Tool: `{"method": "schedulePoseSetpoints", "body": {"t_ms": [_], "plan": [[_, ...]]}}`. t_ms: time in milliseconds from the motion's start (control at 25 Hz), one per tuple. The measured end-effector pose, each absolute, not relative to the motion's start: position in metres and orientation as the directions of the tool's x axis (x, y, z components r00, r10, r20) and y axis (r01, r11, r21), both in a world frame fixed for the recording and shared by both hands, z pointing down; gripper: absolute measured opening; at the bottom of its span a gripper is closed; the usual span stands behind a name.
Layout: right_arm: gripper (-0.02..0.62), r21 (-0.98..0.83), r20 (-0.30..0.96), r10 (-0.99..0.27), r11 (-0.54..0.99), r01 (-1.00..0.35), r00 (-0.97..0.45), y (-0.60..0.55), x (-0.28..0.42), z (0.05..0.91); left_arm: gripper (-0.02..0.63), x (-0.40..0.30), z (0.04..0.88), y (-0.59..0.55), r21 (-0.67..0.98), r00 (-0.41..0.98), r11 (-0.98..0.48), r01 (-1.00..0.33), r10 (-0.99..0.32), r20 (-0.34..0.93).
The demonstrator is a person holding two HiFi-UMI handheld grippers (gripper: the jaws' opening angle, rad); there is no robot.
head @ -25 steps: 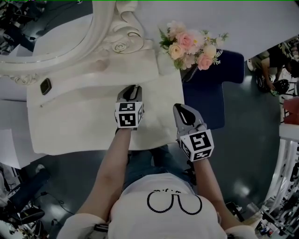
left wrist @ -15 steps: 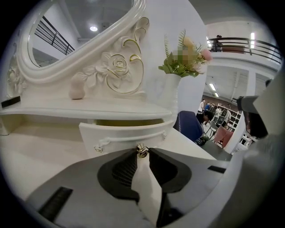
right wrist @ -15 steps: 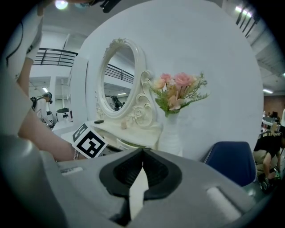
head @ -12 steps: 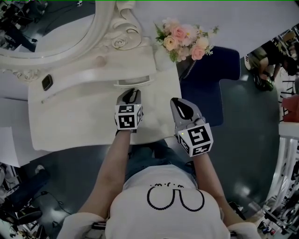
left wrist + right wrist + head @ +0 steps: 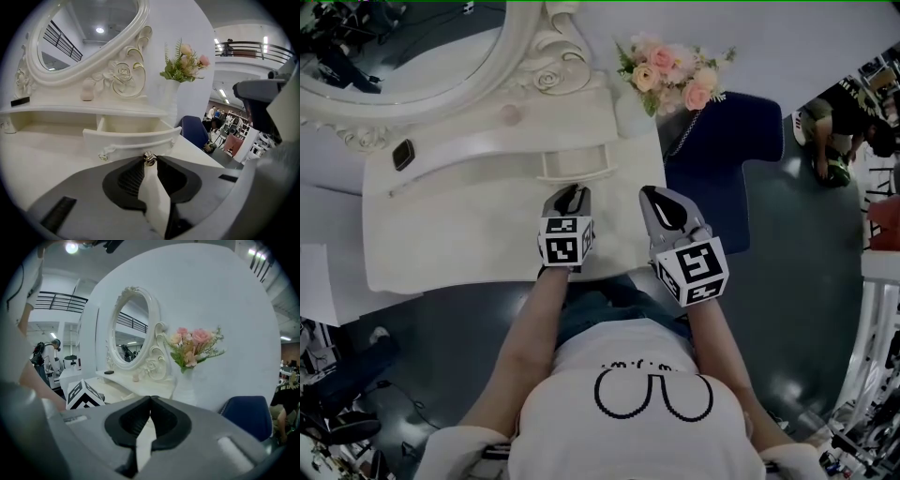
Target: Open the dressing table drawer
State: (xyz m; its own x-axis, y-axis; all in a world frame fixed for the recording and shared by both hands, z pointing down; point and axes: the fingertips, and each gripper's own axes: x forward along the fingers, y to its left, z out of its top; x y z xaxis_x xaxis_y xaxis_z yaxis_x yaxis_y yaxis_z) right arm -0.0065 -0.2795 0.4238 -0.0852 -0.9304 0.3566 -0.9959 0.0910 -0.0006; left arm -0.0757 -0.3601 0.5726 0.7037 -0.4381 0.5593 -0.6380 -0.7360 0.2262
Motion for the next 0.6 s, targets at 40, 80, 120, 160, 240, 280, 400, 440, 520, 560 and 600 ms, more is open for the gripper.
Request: {"method": "schedulePoseSetpoints", "body": {"t_ms": [40,80,120,160,240,280,400,440,520,560,600], "plan": [[0.002,0.000,0.354,-0.931,0.092,-0.996,-0.086,-0.280,-0.007,0.423,0.085,-0.077,0.573,-0.359,0.234,0.707,-0.734,-0.638,-0.438,0.555],[0.002,0.001,0.351,-0.932,0.094,-0.996,-0.087,-0.280,-0.008,0.422,0.087,-0.078,0.573,-0.359,0.241,0.708,-0.730,-0.639,-0.437,0.555],[0.002,0.003,0.349,-0.933,0.096,-0.995,-0.089,-0.280,-0.009,0.420,0.090,-0.079,0.573,-0.358,0.247,0.706,-0.725,-0.642,-0.434,0.560],[0.002,0.005,0.346,-0.934,0.098,-0.995,-0.090,-0.280,-0.010,0.419,0.096,-0.081,0.574,-0.358,0.252,0.702,-0.721,-0.646,-0.431,0.567],[0.002,0.009,0.341,-0.935,0.100,-0.995,-0.091,-0.280,-0.012,0.417,0.141,-0.084,0.573,-0.357,0.259,0.698,-0.716,-0.648,-0.423,0.577],[0.003,0.010,0.339,-0.936,0.101,-0.995,-0.091,-0.280,-0.013,0.416,0.156,-0.086,0.570,-0.356,0.263,0.700,-0.715,-0.647,-0.421,0.577],[0.002,0.015,0.328,-0.940,0.103,-0.995,-0.093,-0.282,-0.015,0.412,0.161,-0.094,0.555,-0.356,0.258,0.708,-0.720,-0.644,-0.433,0.558],[0.003,0.016,0.322,-0.942,0.103,-0.995,-0.092,-0.283,-0.015,0.410,0.161,-0.097,0.548,-0.357,0.252,0.711,-0.722,-0.644,-0.444,0.546],[0.002,0.019,0.306,-0.948,0.103,-0.995,-0.092,-0.286,-0.016,0.403,0.161,-0.102,0.532,-0.361,0.238,0.716,-0.724,-0.647,-0.470,0.517],[0.002,0.022,0.296,-0.951,0.103,-0.994,-0.092,-0.288,-0.016,0.399,0.161,-0.105,0.523,-0.365,0.228,0.717,-0.725,-0.649,-0.484,0.501],[0.002,0.026,0.285,-0.954,0.104,-0.994,-0.093,-0.290,-0.016,0.395,0.161,-0.107,0.514,-0.369,0.217,0.718,-0.726,-0.652,-0.500,0.485]]}}
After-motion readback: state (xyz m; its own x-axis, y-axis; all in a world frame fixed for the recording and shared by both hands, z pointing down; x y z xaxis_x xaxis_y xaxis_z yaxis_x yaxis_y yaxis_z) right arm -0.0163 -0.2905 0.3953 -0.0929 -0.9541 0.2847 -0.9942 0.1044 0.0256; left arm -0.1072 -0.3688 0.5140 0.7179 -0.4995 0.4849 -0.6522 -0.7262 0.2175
